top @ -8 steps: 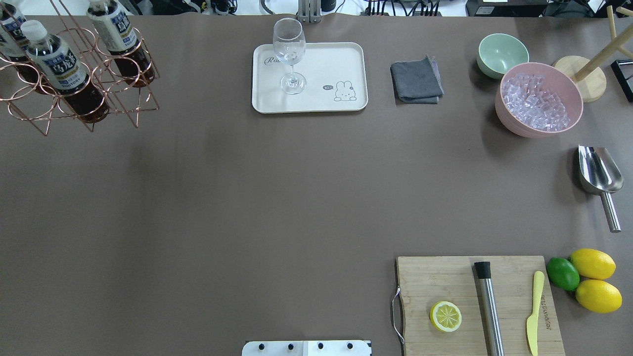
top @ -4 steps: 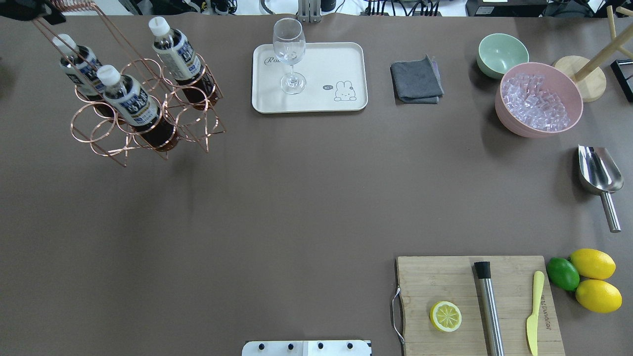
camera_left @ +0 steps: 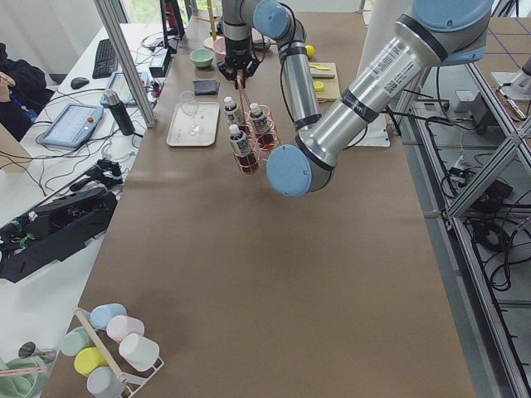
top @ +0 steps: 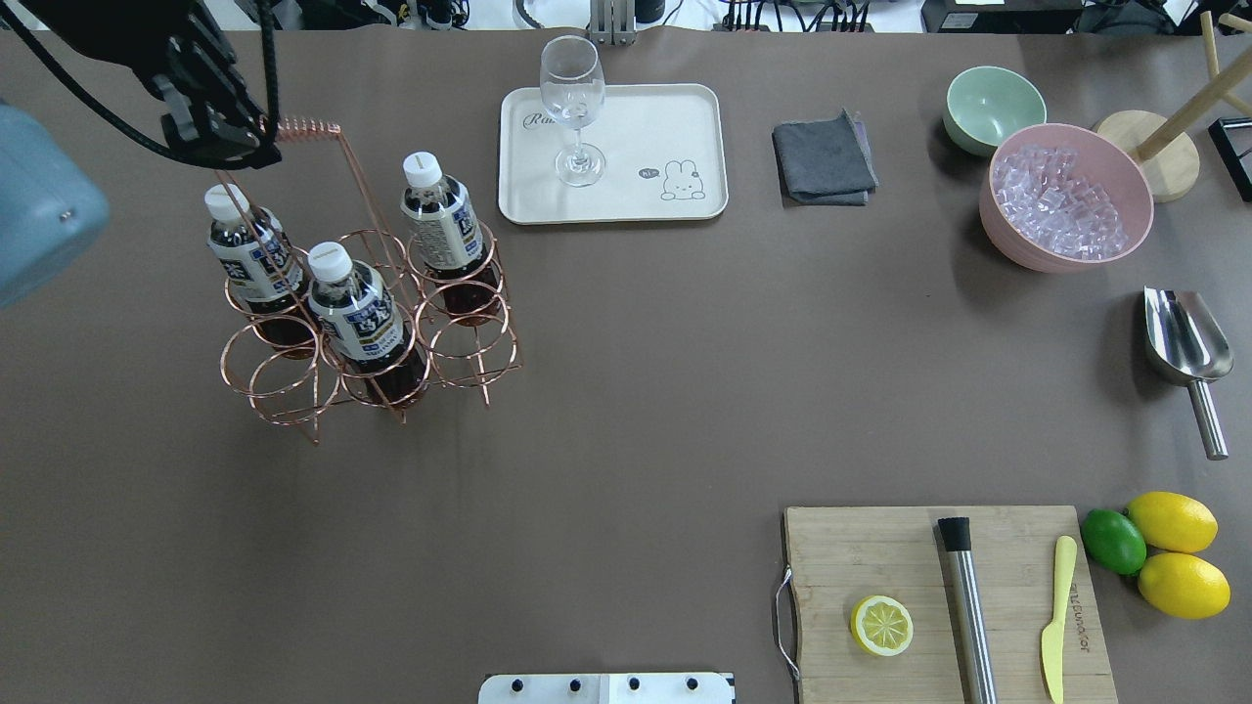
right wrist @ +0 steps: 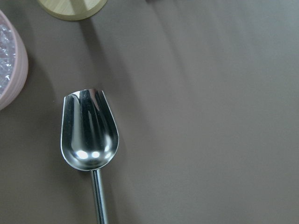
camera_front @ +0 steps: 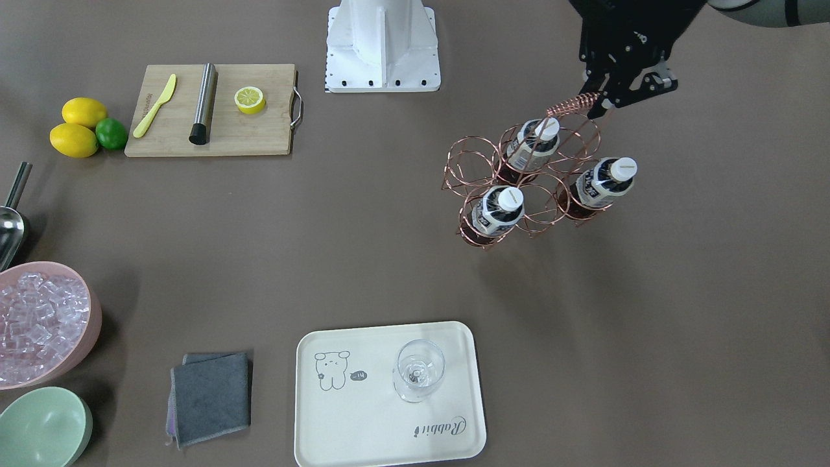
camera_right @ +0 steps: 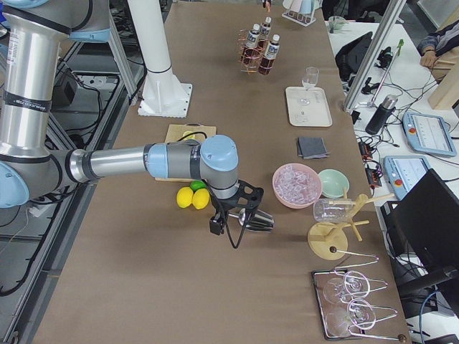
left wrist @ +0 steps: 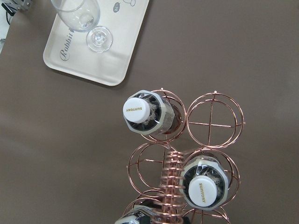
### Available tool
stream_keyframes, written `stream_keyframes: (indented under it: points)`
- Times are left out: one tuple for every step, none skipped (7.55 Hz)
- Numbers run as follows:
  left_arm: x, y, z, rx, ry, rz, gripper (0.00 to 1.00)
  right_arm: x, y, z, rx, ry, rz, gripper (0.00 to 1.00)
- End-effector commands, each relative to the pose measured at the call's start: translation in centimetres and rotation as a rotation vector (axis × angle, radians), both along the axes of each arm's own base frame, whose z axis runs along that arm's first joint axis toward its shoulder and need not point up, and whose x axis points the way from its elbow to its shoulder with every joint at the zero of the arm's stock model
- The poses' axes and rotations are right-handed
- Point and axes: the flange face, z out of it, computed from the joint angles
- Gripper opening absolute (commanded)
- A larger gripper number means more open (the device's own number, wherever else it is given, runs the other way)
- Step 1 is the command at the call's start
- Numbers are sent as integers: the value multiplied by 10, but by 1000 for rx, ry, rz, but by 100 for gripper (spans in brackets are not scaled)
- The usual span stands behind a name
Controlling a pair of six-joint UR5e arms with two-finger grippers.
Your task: Take tea from basket to plate
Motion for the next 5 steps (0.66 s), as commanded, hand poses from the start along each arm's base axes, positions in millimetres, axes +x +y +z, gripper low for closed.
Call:
stream_keyframes:
  points:
    - [49,28,-26,-39,35,38,0,-22,-3,-28,48,-2,-44,100]
    - [66,37,-30,-50,38,62,0,-24,-3,-34,53,-3,-42,100]
    - [81,42,-40,-59,45,76,0,-34,-4,-43,24,-10,-16,100]
    - [94,40,-48,-58,54,85,0,-40,-3,-52,-18,-18,34,100]
    - [109,34,-49,-48,64,96,0,-47,-3,-60,-14,-22,30,100]
